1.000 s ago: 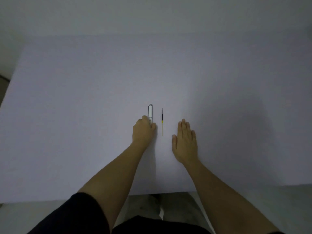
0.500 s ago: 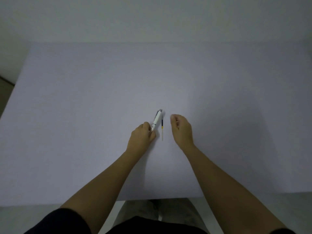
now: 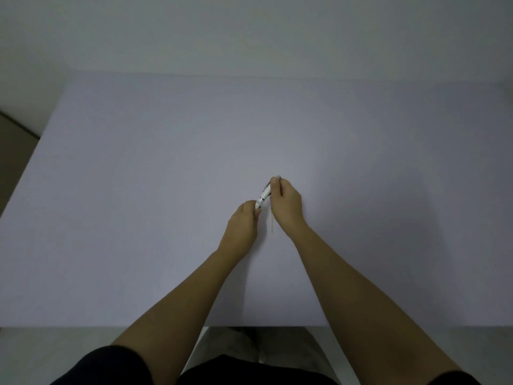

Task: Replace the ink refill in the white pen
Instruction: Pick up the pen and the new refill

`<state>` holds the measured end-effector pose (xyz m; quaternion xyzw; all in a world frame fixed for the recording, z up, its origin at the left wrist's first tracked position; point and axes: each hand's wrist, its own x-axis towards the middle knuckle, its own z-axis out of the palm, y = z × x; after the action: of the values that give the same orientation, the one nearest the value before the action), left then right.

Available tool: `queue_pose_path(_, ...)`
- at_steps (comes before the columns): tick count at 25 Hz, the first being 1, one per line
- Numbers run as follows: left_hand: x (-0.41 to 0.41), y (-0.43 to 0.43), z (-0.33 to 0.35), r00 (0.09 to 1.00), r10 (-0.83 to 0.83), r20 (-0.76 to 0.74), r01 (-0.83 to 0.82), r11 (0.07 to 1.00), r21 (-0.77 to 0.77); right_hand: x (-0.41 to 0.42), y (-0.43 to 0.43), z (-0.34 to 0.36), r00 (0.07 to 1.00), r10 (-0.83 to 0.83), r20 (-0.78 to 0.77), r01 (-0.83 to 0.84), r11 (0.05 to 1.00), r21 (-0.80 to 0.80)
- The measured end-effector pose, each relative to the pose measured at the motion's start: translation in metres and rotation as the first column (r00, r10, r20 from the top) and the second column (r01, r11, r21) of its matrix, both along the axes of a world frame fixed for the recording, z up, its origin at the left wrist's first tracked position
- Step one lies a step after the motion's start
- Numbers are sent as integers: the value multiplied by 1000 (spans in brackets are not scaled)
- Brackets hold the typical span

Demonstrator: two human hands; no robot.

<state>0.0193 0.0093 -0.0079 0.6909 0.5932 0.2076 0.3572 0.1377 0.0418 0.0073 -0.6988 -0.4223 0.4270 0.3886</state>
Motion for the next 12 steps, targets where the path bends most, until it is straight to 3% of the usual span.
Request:
queue_pose_path(4, -1, 7, 3, 1000, -6, 7, 5, 999, 50, -8, 4, 5, 999, -28, -34, 29, 999, 32)
queue_pose_path(8, -12, -10, -6, 1000, 11, 21, -11, 1000, -26, 3, 17, 14, 986, -155, -59, 157, 987, 30)
queue_pose_path(12, -20, -24, -16, 998, 65, -4, -65, 995, -81, 23, 17, 9, 999, -20, 31, 20, 1000, 16)
